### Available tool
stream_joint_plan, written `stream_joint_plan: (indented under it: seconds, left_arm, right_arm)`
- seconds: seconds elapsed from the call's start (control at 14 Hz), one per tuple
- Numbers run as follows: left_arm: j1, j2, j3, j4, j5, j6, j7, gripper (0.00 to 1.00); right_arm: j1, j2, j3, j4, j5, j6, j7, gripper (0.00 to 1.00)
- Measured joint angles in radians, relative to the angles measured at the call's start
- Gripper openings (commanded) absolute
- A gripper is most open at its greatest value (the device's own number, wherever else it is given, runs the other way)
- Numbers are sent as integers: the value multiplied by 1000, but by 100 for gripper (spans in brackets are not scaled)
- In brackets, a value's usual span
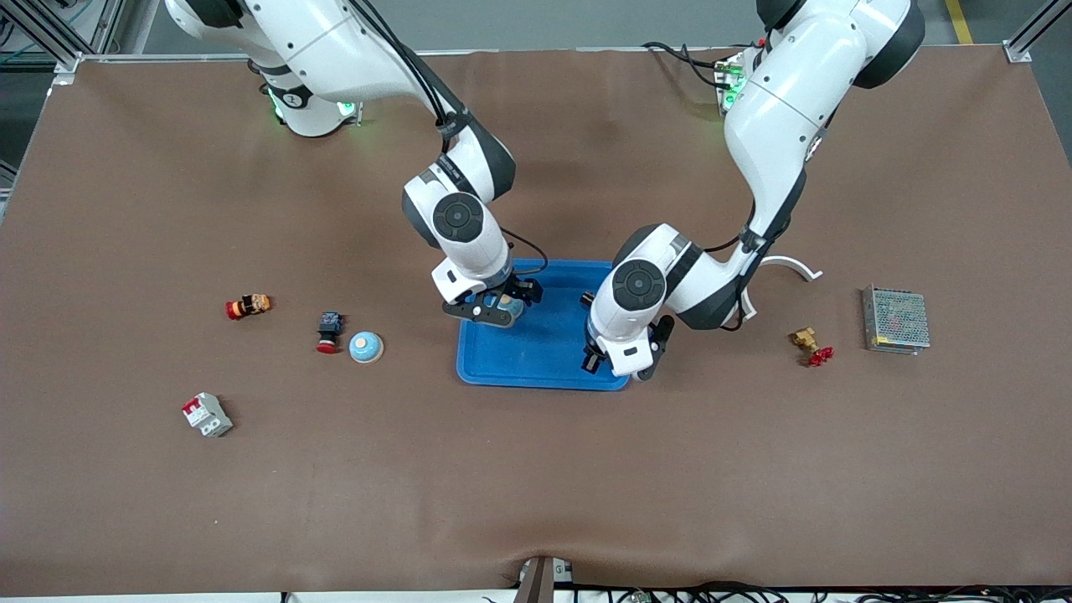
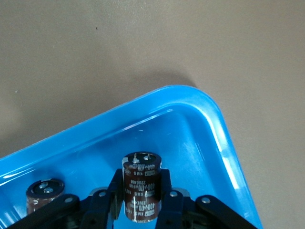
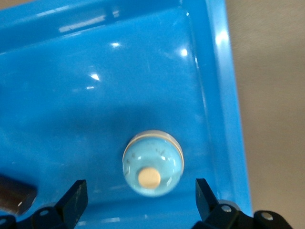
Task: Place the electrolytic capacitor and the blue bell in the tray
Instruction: 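Lower the capacitor and bell into the tray with both grippers and release, then reach the right gripper to the second blue bell while the left gripper withdraws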
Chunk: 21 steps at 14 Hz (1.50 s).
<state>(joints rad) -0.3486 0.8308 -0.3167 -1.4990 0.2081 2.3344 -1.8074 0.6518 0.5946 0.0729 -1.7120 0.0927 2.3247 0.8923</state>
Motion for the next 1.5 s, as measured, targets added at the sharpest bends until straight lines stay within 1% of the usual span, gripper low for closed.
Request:
stream_joint_plan:
  seconds: [0.07, 0.21, 0.29, 0.5, 0.71, 0.93, 1.14, 1.35, 1.5]
  left_arm:
    - [0, 2, 0, 0, 0, 0, 0, 54]
    - [0, 4, 0, 0, 0, 0, 1, 97]
    - [0, 4, 0, 2, 0, 0, 1, 100]
    - [1, -12, 0, 26, 0, -1, 25, 100]
    - [14, -85, 0, 42, 1, -57, 89, 100]
    - [43, -185, 2, 46, 1, -165, 241, 100]
    - [89, -260, 5, 46, 1, -249, 419, 100]
    - [163, -327, 8, 47, 1, -349, 615, 100]
    - [214, -370, 10, 47, 1, -414, 711, 100]
  right_arm:
    - [-2, -21, -2, 33, 0, -79, 0, 100]
    - [-10, -59, -7, 93, 0, -216, -4, 100]
    - [-20, -74, -9, 119, 0, -276, -19, 100]
    - [-78, -102, -13, 179, 0, -416, -128, 100]
    - [-149, -117, -16, 213, 0, -513, -287, 100]
    - [-188, -125, -20, 220, -1, -542, -408, 100]
    - [-213, -125, -23, 220, -3, -543, -491, 100]
    - [-255, -125, -26, 220, -5, -543, -577, 100]
    - [-285, -125, -27, 220, -25, -543, -630, 100]
